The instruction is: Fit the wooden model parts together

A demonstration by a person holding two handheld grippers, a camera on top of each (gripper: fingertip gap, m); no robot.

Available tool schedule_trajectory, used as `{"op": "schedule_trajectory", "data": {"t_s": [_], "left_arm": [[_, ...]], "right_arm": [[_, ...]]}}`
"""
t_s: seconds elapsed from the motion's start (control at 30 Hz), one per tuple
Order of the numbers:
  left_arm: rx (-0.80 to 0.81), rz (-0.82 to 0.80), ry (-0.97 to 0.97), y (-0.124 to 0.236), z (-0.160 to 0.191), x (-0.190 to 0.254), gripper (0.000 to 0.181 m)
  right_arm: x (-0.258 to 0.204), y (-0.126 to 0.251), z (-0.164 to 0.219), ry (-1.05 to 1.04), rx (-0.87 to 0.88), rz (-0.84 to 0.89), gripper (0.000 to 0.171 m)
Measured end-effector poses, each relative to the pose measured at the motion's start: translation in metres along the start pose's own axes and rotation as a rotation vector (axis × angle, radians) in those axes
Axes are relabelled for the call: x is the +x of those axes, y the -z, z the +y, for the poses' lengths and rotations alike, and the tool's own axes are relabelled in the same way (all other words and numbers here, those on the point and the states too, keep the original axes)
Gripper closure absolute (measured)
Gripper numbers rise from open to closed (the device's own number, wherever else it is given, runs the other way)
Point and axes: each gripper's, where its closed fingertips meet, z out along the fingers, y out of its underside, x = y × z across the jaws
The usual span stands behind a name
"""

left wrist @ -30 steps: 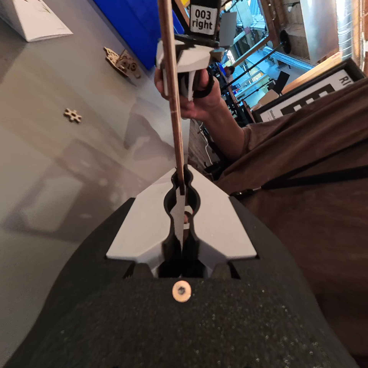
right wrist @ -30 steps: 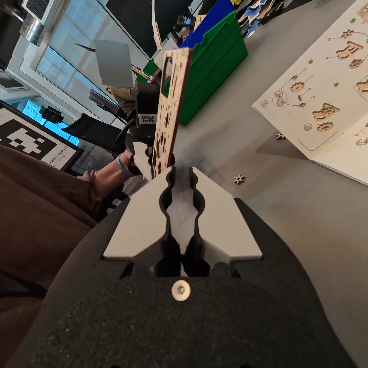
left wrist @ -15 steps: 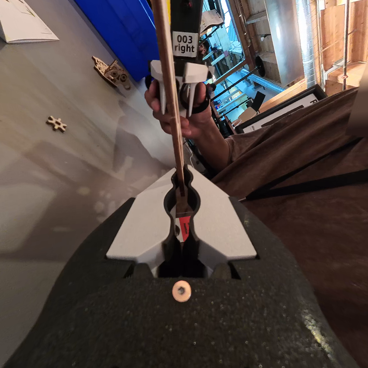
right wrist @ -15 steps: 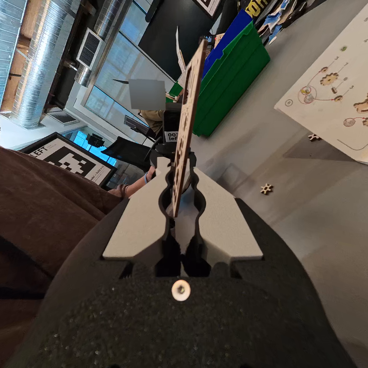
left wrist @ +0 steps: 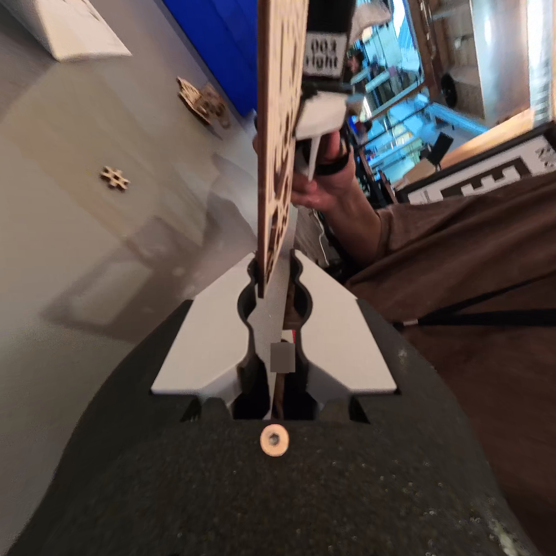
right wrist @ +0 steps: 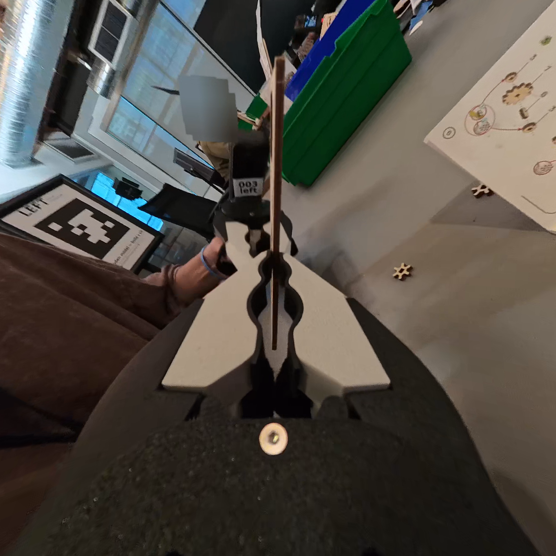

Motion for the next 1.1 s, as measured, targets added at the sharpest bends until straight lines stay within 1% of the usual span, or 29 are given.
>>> {"op": "schedule_trajectory", "data": {"t_s": [0.07,0.13,0.3,0.37,0.5,0.53,0.6,0.73,0.87,0.93,1.0,1.1], "left_arm": [[0.085,-0.001,0.029,0.010,-0.014,0.000,0.156],[0.141,-0.033,0.030,0.017,-0.023,-0.004,0.156],[0.205,-0.085,0.017,0.028,-0.033,-0.008,0.162],[0.215,-0.121,-0.007,0.033,-0.035,-0.011,0.172],[0.219,-0.148,-0.029,0.037,-0.036,-0.012,0.174],[0.211,-0.165,-0.039,0.036,-0.035,-0.013,0.177],[0.186,-0.207,-0.075,0.036,-0.033,-0.016,0.177],[0.140,-0.370,-0.204,0.036,-0.030,-0.025,0.177],[0.157,-0.471,-0.195,0.040,-0.030,-0.033,0.176],[0.136,-0.541,-0.213,0.042,-0.028,-0.040,0.176],[0.112,-0.617,-0.244,0.043,-0.025,-0.046,0.176],[0.107,-0.686,-0.293,0.043,-0.028,-0.049,0.175]], "right_arm": [[0.002,-0.001,0.005,-0.003,-0.037,0.010,0.168],[0.002,-0.003,0.009,-0.006,-0.051,0.013,0.168],[0.001,-0.012,0.020,0.000,-0.101,0.029,0.168],[0.001,-0.012,0.019,-0.010,-0.099,0.023,0.168],[0.001,-0.012,0.021,-0.015,-0.108,0.021,0.168],[0.001,-0.012,0.022,-0.012,-0.115,0.025,0.168],[0.004,-0.012,0.024,0.001,-0.127,0.042,0.168],[0.007,-0.014,0.027,0.013,-0.137,0.080,0.168],[0.006,-0.021,0.033,0.040,-0.161,0.122,0.169],[0.006,-0.025,0.039,0.068,-0.187,0.147,0.169],[0.008,-0.028,0.042,0.054,-0.193,0.150,0.169],[0.014,-0.027,0.042,0.018,-0.176,0.154,0.168]]}}
